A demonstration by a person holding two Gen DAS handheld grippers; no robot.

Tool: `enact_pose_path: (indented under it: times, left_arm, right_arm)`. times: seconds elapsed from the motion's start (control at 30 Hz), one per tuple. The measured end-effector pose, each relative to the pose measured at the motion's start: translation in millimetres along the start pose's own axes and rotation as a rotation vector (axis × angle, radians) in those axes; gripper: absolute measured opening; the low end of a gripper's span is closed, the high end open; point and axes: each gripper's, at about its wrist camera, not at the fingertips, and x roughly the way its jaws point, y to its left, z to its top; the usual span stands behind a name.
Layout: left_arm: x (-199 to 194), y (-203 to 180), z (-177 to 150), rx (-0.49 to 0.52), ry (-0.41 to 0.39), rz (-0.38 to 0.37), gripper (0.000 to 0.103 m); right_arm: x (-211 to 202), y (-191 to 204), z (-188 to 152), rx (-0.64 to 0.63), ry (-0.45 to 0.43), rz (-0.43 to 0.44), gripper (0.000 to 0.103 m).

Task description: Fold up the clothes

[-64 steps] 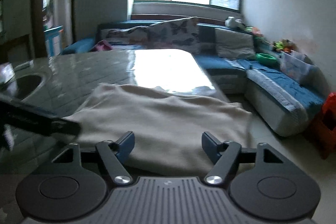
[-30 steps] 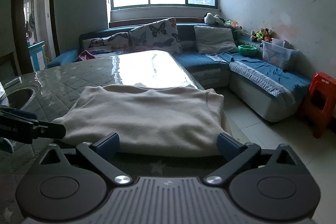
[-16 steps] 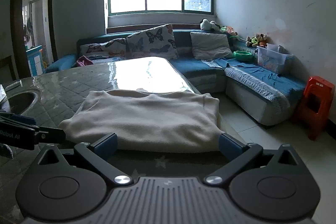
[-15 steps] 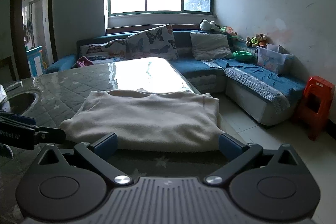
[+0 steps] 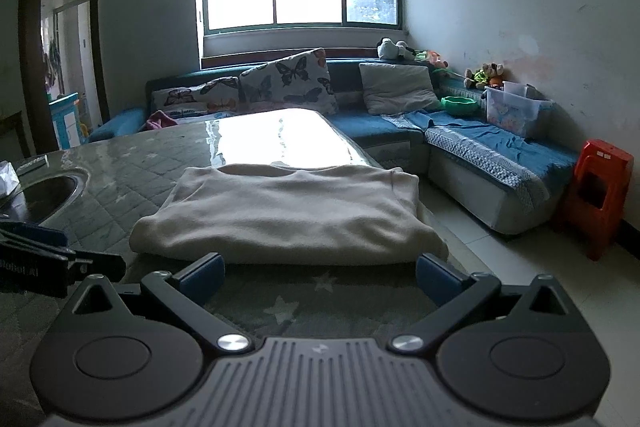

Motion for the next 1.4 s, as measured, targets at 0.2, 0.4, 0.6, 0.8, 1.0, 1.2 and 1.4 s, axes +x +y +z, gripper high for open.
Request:
enact_pose_path:
  times: [0.2,0.4,0.6,0.8,1.0,1.2,1.4]
  left_arm:
    - [-5,-2,-7,0.013,-0.003,0.009,0.103]
    - [-10,-4,-14,0.026,-0.007,0.017,0.103]
    - [-14,-7,-20,0.039,-0.010,0.024,0.103]
    - [-17,-11,-25,0.049,-0.011,0.026,0.103]
    - [-19,-14,-26,0.064,-0.016,0.031,0.103]
    - [-18,-15,-26,0.070,-0.013,0.032,0.103]
    - [-13,-15,-23,0.076,-0.003,0.033,0.103]
  right_arm:
    - [-7,2,-4,0.005,-0.004,0.000,0.103]
    - [-12,5,-10,0.004,-0.004,-0.003,0.103]
    - [-18,7,-14,0.006,-0.006,0.000,0.103]
    - [-23,10,-19,0.012,-0.005,0.010,0.103]
    - [-25,11,-24,0.024,0.003,0.017,0.103]
    - [-23,11,-25,0.030,0.011,0.017,0.103]
    - [-16,10,-23,0.035,0.027,0.019,0.103]
